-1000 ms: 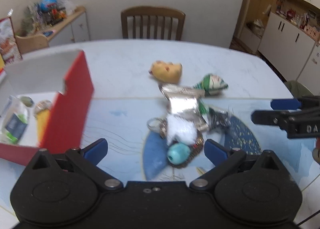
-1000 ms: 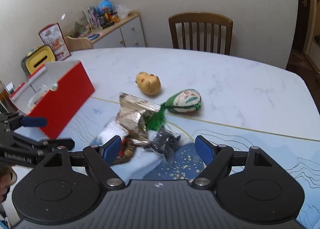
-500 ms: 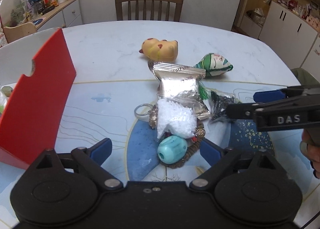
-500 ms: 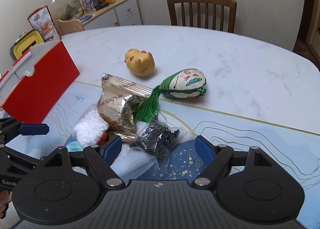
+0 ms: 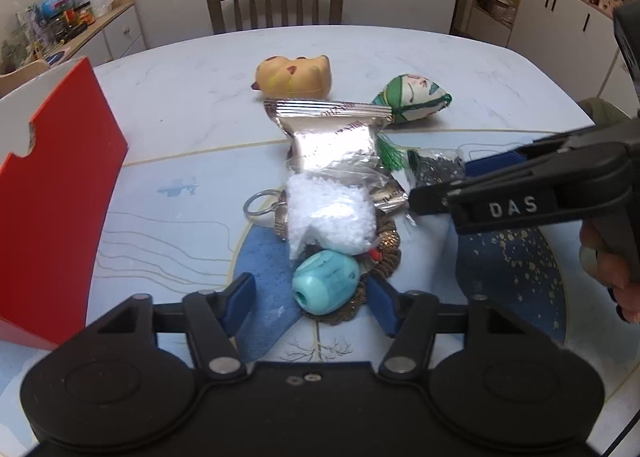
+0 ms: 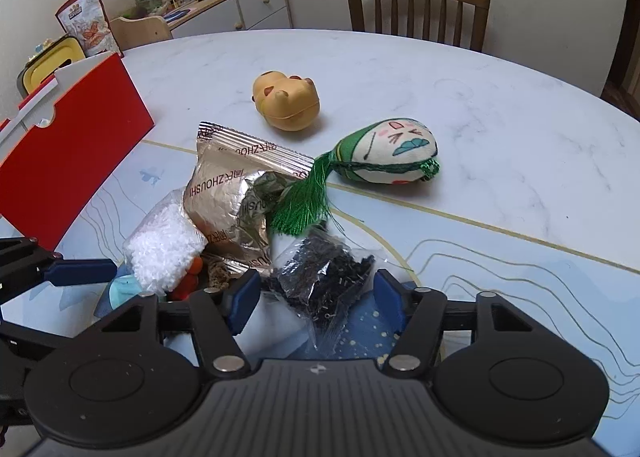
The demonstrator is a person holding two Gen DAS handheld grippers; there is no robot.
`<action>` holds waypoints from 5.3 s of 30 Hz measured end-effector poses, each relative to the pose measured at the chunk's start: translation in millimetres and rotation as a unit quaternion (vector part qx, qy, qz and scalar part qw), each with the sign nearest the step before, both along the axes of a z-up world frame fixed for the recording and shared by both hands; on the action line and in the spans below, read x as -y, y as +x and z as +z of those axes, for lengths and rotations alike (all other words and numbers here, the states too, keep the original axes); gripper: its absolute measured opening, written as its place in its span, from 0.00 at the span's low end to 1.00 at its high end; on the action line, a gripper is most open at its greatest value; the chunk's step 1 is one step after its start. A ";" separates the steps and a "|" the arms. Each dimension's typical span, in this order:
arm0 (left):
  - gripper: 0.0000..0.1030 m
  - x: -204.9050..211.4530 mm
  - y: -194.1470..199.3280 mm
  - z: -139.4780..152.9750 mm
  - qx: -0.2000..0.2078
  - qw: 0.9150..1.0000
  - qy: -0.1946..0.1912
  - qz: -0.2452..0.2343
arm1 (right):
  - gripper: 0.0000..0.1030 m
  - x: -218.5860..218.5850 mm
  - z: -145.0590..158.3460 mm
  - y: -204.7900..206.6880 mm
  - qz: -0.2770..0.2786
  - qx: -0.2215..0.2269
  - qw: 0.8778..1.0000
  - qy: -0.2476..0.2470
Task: Organize objects
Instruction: 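Grasp the teal bead with the left gripper while the right grasps the black bead bag, then carry the teal bead and black bag with both grippers over the cardboard box, then open the right gripper to drop the black bag while the left releases the teal bead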
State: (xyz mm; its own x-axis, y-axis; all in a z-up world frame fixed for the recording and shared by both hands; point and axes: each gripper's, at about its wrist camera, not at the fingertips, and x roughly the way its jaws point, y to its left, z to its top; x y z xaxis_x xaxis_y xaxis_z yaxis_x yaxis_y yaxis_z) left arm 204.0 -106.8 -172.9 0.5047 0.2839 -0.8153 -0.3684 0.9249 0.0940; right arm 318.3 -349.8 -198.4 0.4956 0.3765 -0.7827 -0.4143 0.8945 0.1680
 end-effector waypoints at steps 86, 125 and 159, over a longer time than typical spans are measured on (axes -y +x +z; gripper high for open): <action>0.31 -239.9 -177.0 161.0 0.108 0.987 -0.061 0.101 | 0.28 -232.5 168.6 -112.4 -0.019 0.075 0.992 0.100; 0.31 -353.6 -37.2 63.3 -0.052 0.996 -0.077 0.012 | 0.29 -385.6 68.3 -23.1 0.038 -0.080 0.996 -0.005; 0.35 -341.5 -37.8 59.5 -0.063 0.996 -0.060 -0.028 | 0.52 -379.1 79.0 -35.5 -0.007 -0.062 0.998 0.014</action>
State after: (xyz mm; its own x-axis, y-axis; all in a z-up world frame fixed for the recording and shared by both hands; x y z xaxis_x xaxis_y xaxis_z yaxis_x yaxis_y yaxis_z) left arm 166.1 234.6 -113.4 0.4079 0.1555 -0.8997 -0.3080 0.9511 0.0247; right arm 282.8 29.4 -119.4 0.4012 0.3925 -0.8276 -0.3756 0.8946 0.2421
